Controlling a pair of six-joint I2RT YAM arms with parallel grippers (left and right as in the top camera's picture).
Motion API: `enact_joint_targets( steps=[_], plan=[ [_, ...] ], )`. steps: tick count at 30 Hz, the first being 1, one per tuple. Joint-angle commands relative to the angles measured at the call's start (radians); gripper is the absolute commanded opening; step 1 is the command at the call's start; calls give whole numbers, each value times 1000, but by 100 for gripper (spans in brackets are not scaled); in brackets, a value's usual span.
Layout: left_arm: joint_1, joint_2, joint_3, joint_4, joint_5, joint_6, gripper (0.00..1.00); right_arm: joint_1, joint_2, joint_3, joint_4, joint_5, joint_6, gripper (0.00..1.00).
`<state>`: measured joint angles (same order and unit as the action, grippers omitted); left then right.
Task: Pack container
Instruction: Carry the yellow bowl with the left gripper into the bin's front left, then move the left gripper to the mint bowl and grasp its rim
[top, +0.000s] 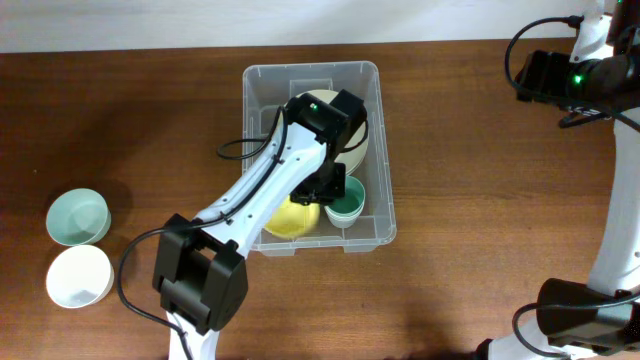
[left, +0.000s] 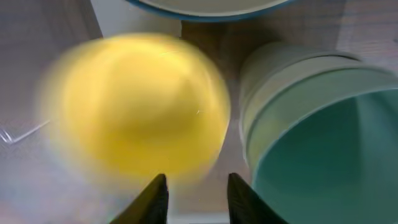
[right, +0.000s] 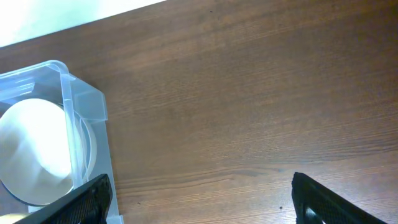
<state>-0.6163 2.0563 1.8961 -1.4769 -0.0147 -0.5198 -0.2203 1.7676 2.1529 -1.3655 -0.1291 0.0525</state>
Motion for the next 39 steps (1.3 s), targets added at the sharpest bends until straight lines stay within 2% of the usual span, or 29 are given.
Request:
enact_joint_targets(
  steps=[1,5,9,12,15,19,22,29,39],
  plan=[
    [37,-13,12,-20,-7,-2,34,-4,5,-5,-1,10,5,88],
    [126,-92,51,-46,-16,-2,35,-4,5,-5,0,9,4,88],
    [287,-226,66,-50,-111,-3,36,-4,5,-5,0,9,5,88],
    [463,-303,66,-50,-173,-2,51,-4,5,-5,0,9,5,88],
    [636,-317,66,-50,-180,-2,59,-4,5,-5,0,9,5,88],
    [845,-286,37,-19,-158,51,59,-4,5,-5,0,9,5,88],
    [943,-241,4,5,-157,51,59,-4,5,-5,0,9,5,88],
    [1047,-77,-42,77,-157,86,59,-4,5,-5,0,9,5,88],
    [1073,142,-43,170,-158,118,59,-4,5,-5,0,9,5,88]
  ],
)
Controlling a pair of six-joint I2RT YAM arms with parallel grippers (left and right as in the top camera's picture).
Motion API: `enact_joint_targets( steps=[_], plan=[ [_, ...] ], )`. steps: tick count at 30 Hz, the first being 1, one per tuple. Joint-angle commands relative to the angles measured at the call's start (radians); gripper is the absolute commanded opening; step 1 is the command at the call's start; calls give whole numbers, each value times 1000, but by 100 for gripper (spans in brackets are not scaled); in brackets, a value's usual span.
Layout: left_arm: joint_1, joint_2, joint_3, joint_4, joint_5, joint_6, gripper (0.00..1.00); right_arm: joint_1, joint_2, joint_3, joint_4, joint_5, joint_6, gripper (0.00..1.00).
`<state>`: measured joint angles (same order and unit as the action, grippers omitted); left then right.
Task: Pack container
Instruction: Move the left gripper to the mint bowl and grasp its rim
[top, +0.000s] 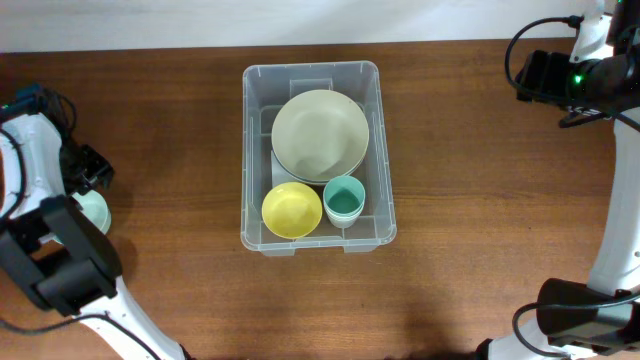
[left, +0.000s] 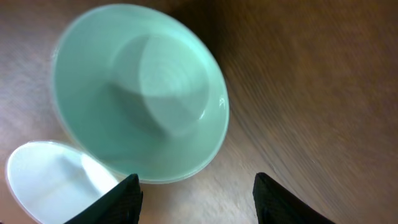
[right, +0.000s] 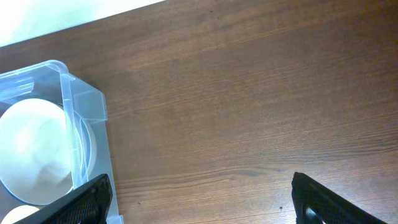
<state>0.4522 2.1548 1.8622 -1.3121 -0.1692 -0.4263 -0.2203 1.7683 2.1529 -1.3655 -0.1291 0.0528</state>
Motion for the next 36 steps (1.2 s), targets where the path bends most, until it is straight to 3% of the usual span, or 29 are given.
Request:
enact_joint_targets(
  steps=[1,6,10,17,24,29,36],
  plan=[
    [4,59,-10,8,-3,25,59,-4,5,-5,0,9,4,88],
    [4,102,-10,11,-4,24,54,-4,5,-5,0,9,4,88],
    [4,105,-10,16,-3,24,36,-4,5,-5,0,9,4,88],
    [4,105,-10,18,-3,24,13,-4,5,-5,0,9,4,88],
    [4,105,-9,34,-4,25,1,-4,5,-5,0,9,4,88],
    [0,104,29,36,-10,64,0,-4,5,-5,0,9,5,88],
    [-32,72,224,-77,-15,65,1,-4,5,-5,0,9,4,88]
  ],
)
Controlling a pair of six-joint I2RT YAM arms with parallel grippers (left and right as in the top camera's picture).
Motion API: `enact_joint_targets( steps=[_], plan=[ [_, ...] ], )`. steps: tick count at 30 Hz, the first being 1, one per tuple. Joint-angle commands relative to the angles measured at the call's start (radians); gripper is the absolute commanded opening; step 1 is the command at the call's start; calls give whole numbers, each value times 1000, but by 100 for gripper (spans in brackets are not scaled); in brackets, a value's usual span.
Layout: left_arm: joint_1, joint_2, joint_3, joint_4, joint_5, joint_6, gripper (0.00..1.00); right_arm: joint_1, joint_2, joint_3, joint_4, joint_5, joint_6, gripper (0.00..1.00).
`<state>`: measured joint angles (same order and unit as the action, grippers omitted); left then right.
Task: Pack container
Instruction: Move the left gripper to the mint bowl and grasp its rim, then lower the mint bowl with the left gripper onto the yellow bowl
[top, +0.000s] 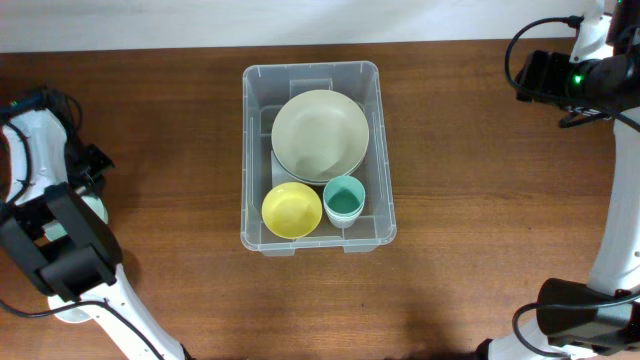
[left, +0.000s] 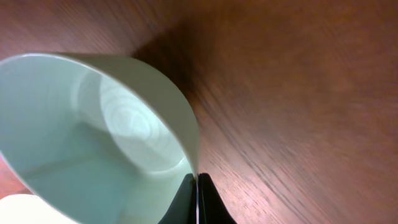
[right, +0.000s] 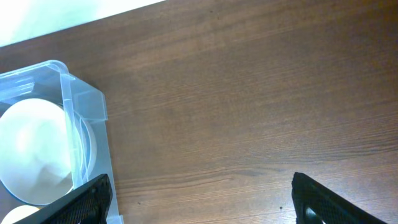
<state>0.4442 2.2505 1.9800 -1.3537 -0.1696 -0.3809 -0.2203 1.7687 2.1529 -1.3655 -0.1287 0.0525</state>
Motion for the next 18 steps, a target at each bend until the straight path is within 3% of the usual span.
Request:
enact_joint_targets(
  steps=[1,8,13,18],
  plan=[
    [-34,-32,135,-56,-14,19,1,-4,4,-5,0,9,5,88],
    [-188,-134,323,-223,-10,15,1,-4,4,-5,0,9,5,88],
    [-434,-237,389,-328,-2,-2,0,-4,4,-5,0,9,5,88],
    [-652,-277,389,-334,55,-56,0,-4,4,-5,0,9,5,88]
  ],
)
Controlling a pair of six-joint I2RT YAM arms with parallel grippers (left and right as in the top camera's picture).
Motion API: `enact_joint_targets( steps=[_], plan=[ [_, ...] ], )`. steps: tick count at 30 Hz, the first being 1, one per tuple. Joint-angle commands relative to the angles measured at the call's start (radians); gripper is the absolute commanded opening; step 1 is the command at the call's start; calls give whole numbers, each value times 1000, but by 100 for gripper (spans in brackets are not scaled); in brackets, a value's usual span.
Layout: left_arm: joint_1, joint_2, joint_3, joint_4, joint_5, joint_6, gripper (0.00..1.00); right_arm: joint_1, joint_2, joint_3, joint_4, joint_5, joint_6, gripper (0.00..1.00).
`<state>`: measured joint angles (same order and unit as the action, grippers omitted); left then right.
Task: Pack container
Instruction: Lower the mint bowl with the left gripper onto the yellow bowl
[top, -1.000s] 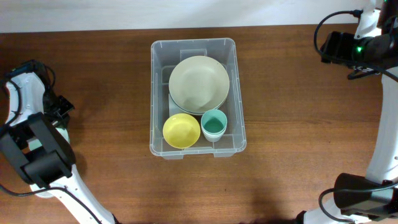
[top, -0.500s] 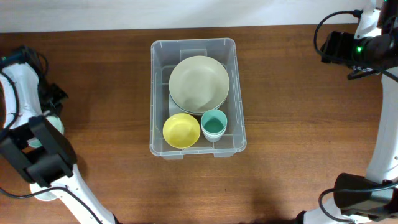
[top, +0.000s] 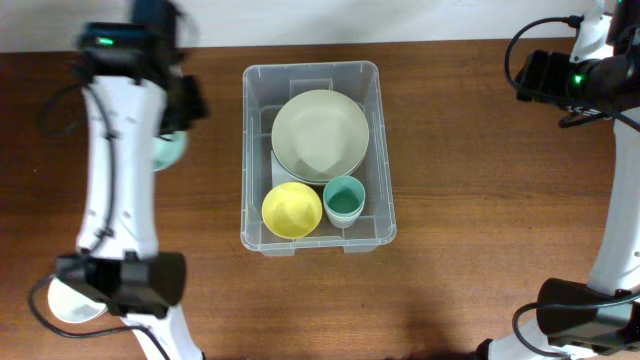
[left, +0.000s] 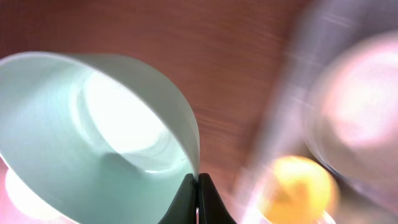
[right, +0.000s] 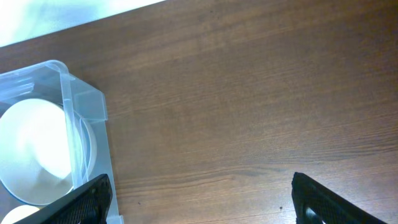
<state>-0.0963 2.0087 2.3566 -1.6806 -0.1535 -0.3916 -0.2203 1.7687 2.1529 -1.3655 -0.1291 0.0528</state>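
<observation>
A mint-green bowl (left: 93, 124) hangs in the air with my left gripper (left: 198, 198) shut on its rim. From overhead the mint bowl (top: 168, 150) sits just left of the clear plastic container (top: 250, 160). Inside the container lie a pale plate (top: 320, 133), a yellow bowl (top: 292, 210) and a teal cup (top: 344, 200). The left wrist view is blurred, with the yellow bowl (left: 298, 186) low on the right. My right gripper (right: 202, 205) stands open over bare table, right of the container's corner (right: 81, 106).
A white bowl (top: 55, 300) rests at the front left, partly behind the left arm's base. The right arm (top: 560, 75) is up at the far right. Brown wooden table (top: 480, 200) stretches between the container and that arm.
The mint bowl, gripped by its rim at the far left of the table, is now lifted and held beside the container's left wall. The right arm has not moved.
My left gripper was first inside the container over the yellow bowl. Then it stood open above the mint bowl at the table's left edge. Then it was shut on that bowl's rim, and now it holds the bowl next to the container.
</observation>
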Motion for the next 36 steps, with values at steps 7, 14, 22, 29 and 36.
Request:
enact_joint_targets(
  steps=[7,14,22,29,36],
  plan=[
    [-363,-34,13,1,44,-93,1,-4,4,-5,0,10,4,88],
    [-507,-16,-11,18,43,-99,1,-4,4,-5,-1,10,4,88],
    [-524,-10,-214,119,63,-121,0,-4,4,-5,-2,9,4,88],
    [-524,-10,-430,258,88,-121,0,-4,4,-5,-1,9,5,88],
    [-524,-10,-574,347,113,-120,1,-4,4,-5,-1,9,4,88]
  ],
)
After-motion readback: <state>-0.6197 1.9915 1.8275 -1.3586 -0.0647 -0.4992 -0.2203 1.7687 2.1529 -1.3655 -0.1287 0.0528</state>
